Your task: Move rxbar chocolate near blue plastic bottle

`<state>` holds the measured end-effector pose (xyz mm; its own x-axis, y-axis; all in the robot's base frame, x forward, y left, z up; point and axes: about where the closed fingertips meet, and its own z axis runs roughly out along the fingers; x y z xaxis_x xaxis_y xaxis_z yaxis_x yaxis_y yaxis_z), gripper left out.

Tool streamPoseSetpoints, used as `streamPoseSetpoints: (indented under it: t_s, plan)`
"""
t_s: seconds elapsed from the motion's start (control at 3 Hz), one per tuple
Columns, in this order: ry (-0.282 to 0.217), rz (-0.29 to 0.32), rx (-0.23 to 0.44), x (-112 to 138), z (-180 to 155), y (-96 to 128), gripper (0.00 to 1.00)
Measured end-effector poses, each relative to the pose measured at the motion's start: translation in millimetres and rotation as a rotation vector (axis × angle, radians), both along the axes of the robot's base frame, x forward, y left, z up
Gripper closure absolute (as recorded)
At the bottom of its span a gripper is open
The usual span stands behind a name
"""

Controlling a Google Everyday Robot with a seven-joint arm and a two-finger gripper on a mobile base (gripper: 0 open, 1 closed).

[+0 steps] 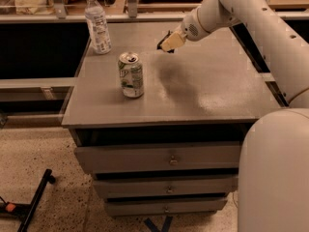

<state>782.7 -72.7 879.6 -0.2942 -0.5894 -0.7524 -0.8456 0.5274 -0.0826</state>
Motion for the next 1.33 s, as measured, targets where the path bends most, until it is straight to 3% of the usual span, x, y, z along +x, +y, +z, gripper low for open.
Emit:
streamPoseSetpoints:
  t_s: [0.67,1.33]
  plan:
    - [0.059,0.111,0.065,4.5,-29.7,57.1,1.00]
    - [0.054,0.159,0.050,15.5,-30.6,99.4,1.00]
